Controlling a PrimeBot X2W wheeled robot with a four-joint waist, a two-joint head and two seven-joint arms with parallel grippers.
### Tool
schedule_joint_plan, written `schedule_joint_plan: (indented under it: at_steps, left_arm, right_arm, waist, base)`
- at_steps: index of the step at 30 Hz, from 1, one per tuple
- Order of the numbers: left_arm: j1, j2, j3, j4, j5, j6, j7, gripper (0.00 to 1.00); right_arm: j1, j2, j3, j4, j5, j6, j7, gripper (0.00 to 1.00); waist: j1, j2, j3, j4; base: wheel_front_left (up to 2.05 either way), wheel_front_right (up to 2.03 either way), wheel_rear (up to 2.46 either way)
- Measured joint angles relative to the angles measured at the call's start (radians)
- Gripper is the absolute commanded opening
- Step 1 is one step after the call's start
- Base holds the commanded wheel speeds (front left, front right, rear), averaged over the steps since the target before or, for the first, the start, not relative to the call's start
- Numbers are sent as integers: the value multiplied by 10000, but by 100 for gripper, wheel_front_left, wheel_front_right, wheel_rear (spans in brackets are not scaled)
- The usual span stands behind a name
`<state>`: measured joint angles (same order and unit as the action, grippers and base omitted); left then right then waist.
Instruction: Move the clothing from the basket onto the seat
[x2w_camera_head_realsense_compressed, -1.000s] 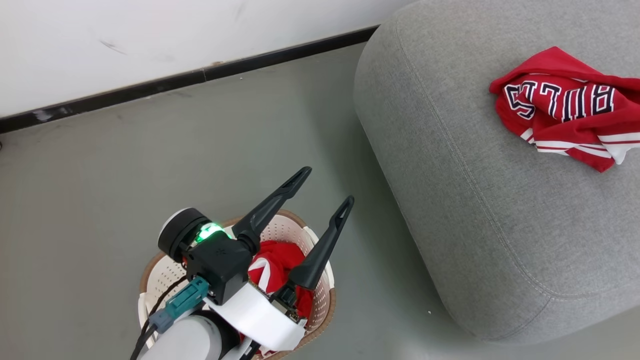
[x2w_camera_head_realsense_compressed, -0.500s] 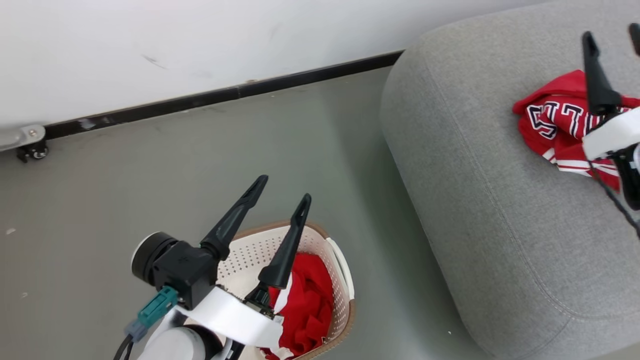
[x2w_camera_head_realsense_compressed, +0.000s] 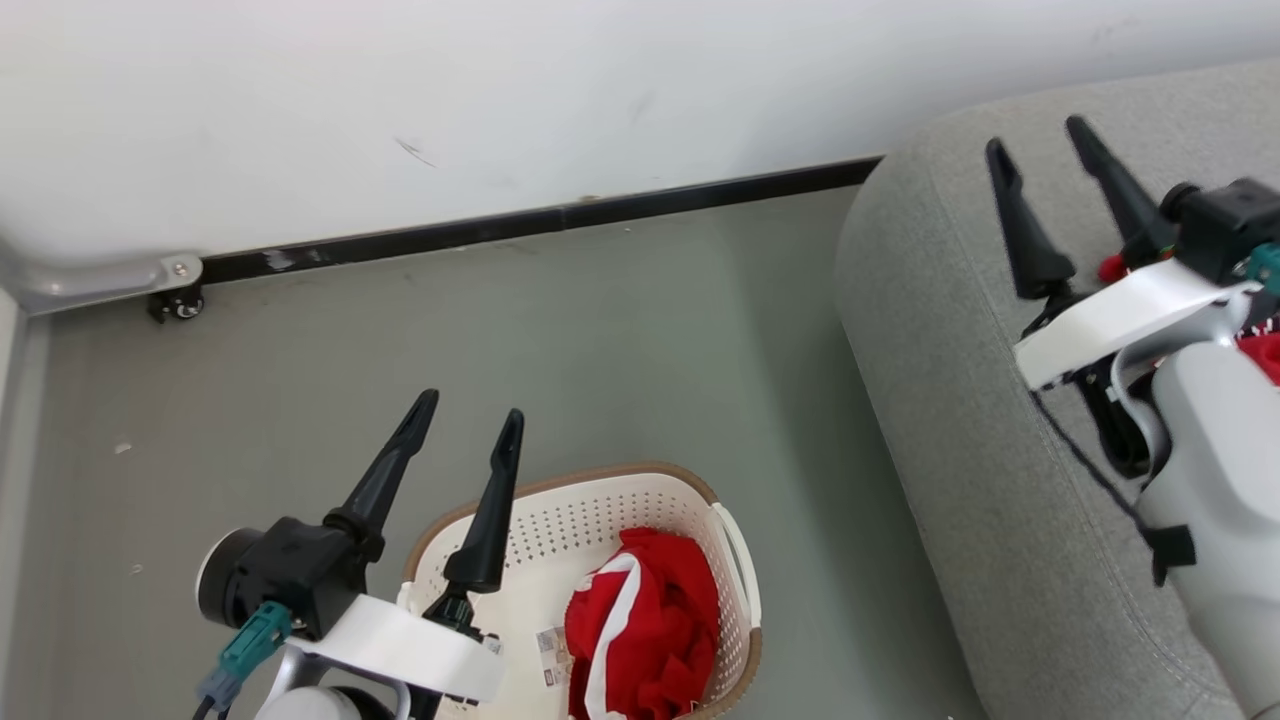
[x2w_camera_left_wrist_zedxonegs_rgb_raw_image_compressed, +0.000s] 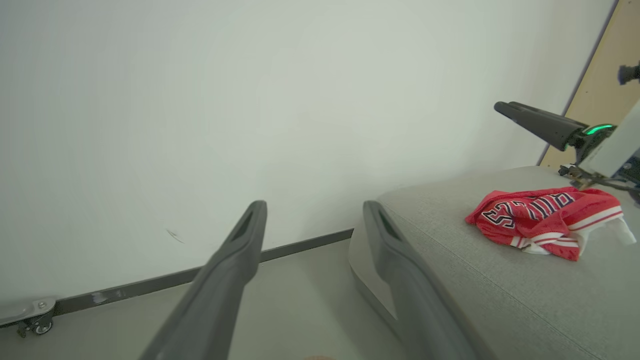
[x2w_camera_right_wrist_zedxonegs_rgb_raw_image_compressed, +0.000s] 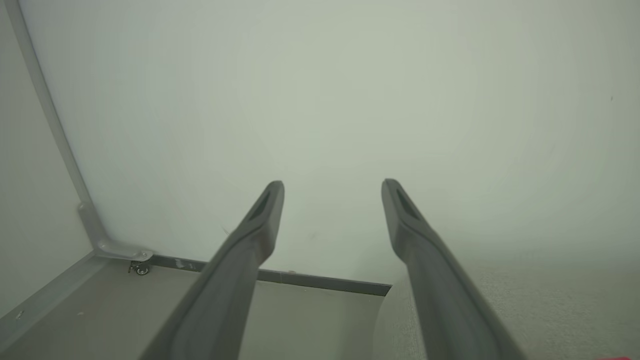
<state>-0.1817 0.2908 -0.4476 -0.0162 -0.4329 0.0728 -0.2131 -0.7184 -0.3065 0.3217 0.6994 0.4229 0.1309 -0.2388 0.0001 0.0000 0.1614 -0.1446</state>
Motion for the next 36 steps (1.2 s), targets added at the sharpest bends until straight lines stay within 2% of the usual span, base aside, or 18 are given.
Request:
schedule_joint_plan:
  at_steps: [11,19,36]
  left_arm:
    - [443,-71,458,420,-268,286,-146,100]
    - [797,-196,796,700,-485,520,-249,100]
    - [1428,-117,1097,1147,-364,782,-337,100]
  right_arm:
    - [1187,811,-272,-178,-15,0,-19,100]
    - [2202,1181,-593,-299,-491,0,-33,100]
    - [4185,2071,-1206,-1093,-1417,0,-90,100]
  waist:
    - [0,0,-488,659]
    - [-1,0,-847,1016]
    - [0,0,-1556,1307]
  base:
    - [0,0,0]
    - [0,0,0]
    - [0,0,0]
